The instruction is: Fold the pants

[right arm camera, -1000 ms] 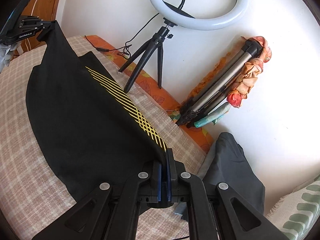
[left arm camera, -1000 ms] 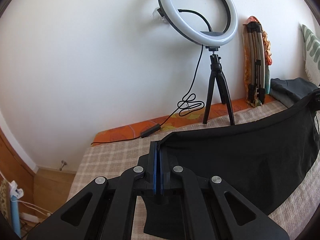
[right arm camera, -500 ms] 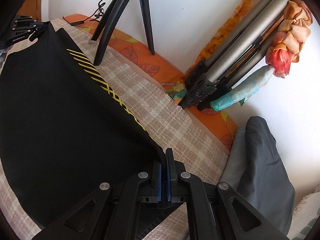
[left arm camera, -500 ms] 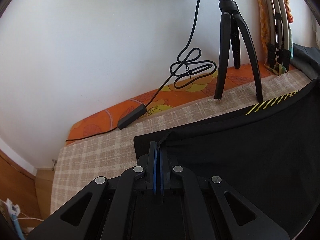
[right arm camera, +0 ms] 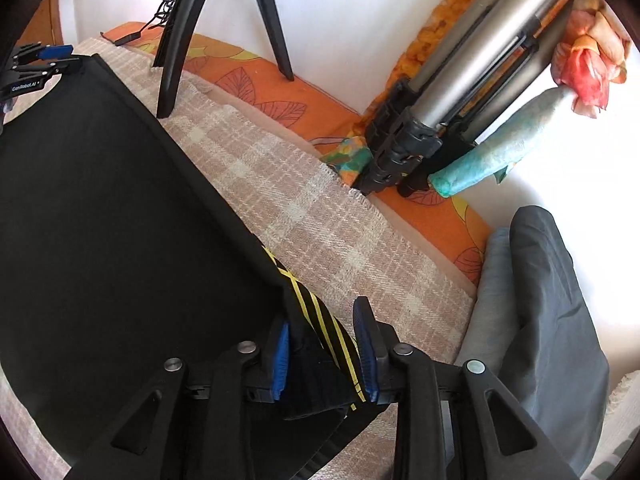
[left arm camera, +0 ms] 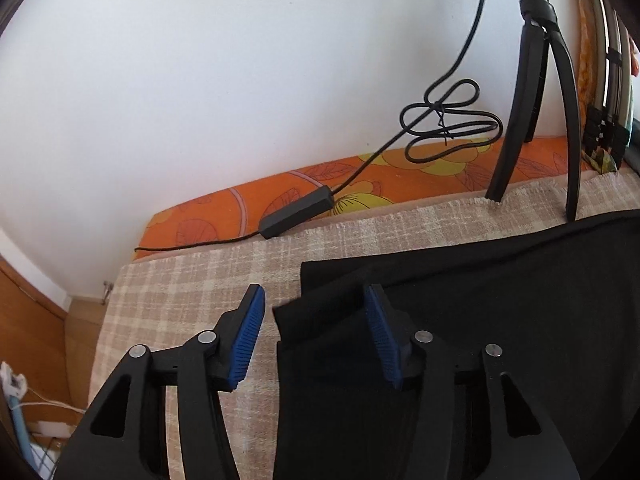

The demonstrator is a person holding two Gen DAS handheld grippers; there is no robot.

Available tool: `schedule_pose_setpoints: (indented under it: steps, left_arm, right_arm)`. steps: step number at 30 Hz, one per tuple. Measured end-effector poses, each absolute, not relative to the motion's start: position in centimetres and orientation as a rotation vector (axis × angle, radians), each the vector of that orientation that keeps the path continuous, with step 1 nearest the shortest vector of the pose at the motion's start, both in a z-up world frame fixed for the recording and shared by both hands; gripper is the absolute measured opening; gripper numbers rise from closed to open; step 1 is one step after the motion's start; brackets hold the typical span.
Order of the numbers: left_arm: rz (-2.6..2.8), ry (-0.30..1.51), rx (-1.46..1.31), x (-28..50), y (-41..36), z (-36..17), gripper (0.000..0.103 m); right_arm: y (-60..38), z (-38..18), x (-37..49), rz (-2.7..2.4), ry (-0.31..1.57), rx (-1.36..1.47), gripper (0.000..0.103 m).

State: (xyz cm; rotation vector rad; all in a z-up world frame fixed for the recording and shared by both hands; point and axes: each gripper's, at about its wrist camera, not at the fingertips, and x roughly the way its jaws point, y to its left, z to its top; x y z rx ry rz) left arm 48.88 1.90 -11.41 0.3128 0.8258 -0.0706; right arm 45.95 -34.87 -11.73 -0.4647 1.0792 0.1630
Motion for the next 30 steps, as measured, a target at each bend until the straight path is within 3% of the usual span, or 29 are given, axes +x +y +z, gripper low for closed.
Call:
schedule_pose_setpoints:
  steps: [10, 12, 18, 24, 30]
  left_arm:
    - [0.017, 0.762, 0.271, 48.0, 6.3, -8.3, 0.052]
    - [0.008, 0.770, 0.283, 47.2, 6.8, -8.3, 0.052]
    - [-0.082, 0.758, 0.301, 41.9, 6.5, -7.3, 0.052]
    - [-0.213, 0.775, 0.307, 35.4, 5.1, -7.7, 0.052]
    - [-0.360, 0.826, 0.299, 30.2, 3.2, -9.7, 0.052]
  right_arm:
    - [-35.4, -11.7, 45.9, 0.135, 1.074, -0.416, 0.038]
    - [-35.8, -11.4, 46.3, 0.112, 1.059, -0.390, 0.049]
    - [-37.1, -8.8, 44.5, 0.040, 0.964, -0.314, 0.063]
    - [-37.6, -5.4, 40.7, 0.009, 0.865, -0.287, 0.065]
    - [-31.7, -3.2, 35.2, 0.273, 0.843, -0.294, 0.065]
